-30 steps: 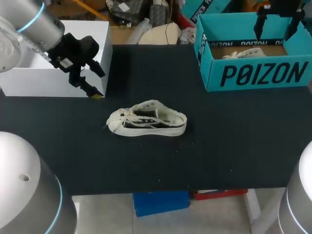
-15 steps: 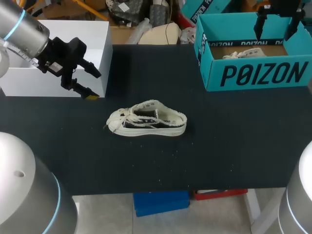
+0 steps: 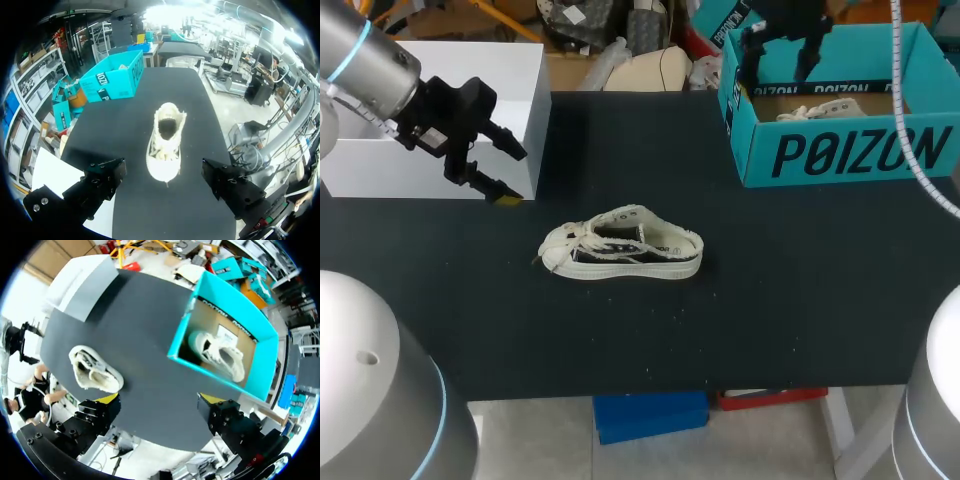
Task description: Take the shoe out of the shoebox, open the shoe tongue, remove and reinsert the insole, then place the shoe into the shoebox
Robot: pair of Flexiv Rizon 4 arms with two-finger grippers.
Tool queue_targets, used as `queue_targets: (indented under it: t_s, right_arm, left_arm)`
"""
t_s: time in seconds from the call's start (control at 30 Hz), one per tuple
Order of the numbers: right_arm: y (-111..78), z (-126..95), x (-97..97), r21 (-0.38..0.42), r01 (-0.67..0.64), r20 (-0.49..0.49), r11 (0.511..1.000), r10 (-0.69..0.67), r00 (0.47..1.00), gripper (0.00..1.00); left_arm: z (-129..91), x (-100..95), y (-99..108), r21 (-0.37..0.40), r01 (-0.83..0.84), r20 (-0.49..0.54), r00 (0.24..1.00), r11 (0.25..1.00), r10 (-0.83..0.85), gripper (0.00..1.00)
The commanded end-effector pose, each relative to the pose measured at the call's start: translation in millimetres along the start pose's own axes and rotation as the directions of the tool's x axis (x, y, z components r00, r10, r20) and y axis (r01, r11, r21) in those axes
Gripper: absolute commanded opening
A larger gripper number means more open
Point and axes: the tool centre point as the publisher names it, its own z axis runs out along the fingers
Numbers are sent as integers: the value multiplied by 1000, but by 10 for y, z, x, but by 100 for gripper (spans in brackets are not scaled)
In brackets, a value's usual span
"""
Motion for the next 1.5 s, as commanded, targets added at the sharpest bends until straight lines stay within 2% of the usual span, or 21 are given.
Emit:
queue_targets:
  t_s: [0.03,0.23,0.3,0.33,0.4,0.47,1.07,1.1,1.17,1.2,1.23,1.3,1.37,1.5]
  right_arm:
    - [-192,36,485,-147,535,98,832,-526,845,100]
    - [-192,36,485,-147,535,98,832,-526,845,100]
    - [-15,5,807,-204,688,68,696,-691,719,100]
    - [14,19,1054,-236,760,32,605,-777,628,100]
    - [-50,86,1442,-302,827,-57,475,-875,481,100]
    - [-220,173,1795,-346,877,-149,333,-942,299,100]
    - [-220,173,1795,-346,877,-149,333,-942,299,100]
    - [-221,227,1764,-349,873,-120,341,-940,319,100]
    - [-232,314,1682,-351,847,-75,400,-913,400,100]
    - [-236,358,1658,-351,843,-57,407,-908,415,100]
    - [-236,406,1640,-368,823,-37,432,-892,451,100]
    - [-246,485,1613,-364,817,2,447,-877,480,100]
    - [-277,573,1579,-364,785,15,500,-840,542,100]
    - [-321,723,1573,-393,747,43,536,-801,597,100]
  left_arm:
    - [10,3,6,1,-2,3,1000,1000,2,100]
    - [10,3,6,1,-2,3,1000,1000,2,100]
    - [10,3,6,1,-2,3,1000,1000,2,100]
    - [10,3,6,1,-2,3,1000,1000,2,100]
    - [10,3,6,1,-2,3,1000,1000,2,100]
    - [10,3,6,1,-2,3,1000,1000,2,100]
    - [10,3,6,1,-2,3,1000,1000,2,100]
    - [10,3,6,1,-2,3,1000,1000,2,100]
    - [10,3,6,1,-2,3,1000,1000,2,100]
    - [10,3,6,1,-2,3,1000,1000,2,100]
    - [10,3,6,1,-2,3,1000,1000,2,100]
    - [10,3,6,1,-2,3,1000,1000,2,100]
    - [10,3,6,1,-2,3,1000,1000,2,100]
    - [10,3,6,1,-2,3,1000,1000,2,100]
